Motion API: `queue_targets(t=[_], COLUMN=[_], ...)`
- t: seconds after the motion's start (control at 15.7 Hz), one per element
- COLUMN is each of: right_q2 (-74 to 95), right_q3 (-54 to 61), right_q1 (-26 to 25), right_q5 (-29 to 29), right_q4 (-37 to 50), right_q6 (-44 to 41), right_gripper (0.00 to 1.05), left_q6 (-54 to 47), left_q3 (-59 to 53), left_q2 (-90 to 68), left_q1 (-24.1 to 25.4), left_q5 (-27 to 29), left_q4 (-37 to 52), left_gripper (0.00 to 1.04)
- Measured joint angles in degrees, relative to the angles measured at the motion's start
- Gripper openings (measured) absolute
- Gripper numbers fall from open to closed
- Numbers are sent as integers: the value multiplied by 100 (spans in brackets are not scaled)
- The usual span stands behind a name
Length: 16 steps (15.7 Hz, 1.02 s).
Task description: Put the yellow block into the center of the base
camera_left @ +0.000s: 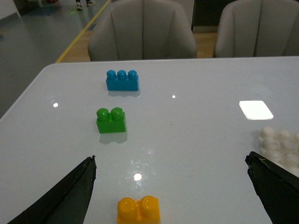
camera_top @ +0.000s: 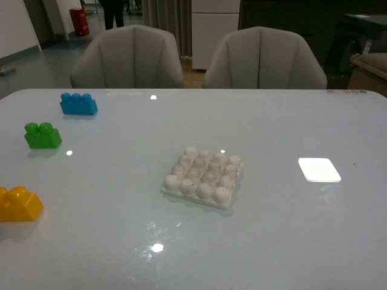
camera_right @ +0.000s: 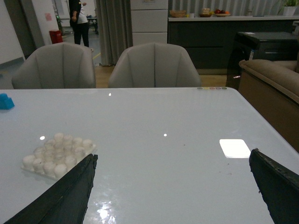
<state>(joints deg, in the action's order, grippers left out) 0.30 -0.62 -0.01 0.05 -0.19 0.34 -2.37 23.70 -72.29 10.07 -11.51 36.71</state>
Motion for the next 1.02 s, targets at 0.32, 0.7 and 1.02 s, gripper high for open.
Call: queue_targets(t=[0.32, 0.7, 1.02], right_q2=[0, 0, 0], right_q3=[0, 0, 0], right_q1=[0, 0, 0], right_q5=[0, -2, -2], right_q4=[0, 0, 0], right_q6=[0, 0, 0], right_gripper=[98, 98, 98], left_q6=[-544, -365, -254], left_q3=[1272, 1530, 1705], left_q2=[-3316, -3801, -4142], left_q1=[420, 691, 603], left_q5=[-4, -256, -247], left_q4=[-221, -92, 105], left_gripper=[98, 98, 98])
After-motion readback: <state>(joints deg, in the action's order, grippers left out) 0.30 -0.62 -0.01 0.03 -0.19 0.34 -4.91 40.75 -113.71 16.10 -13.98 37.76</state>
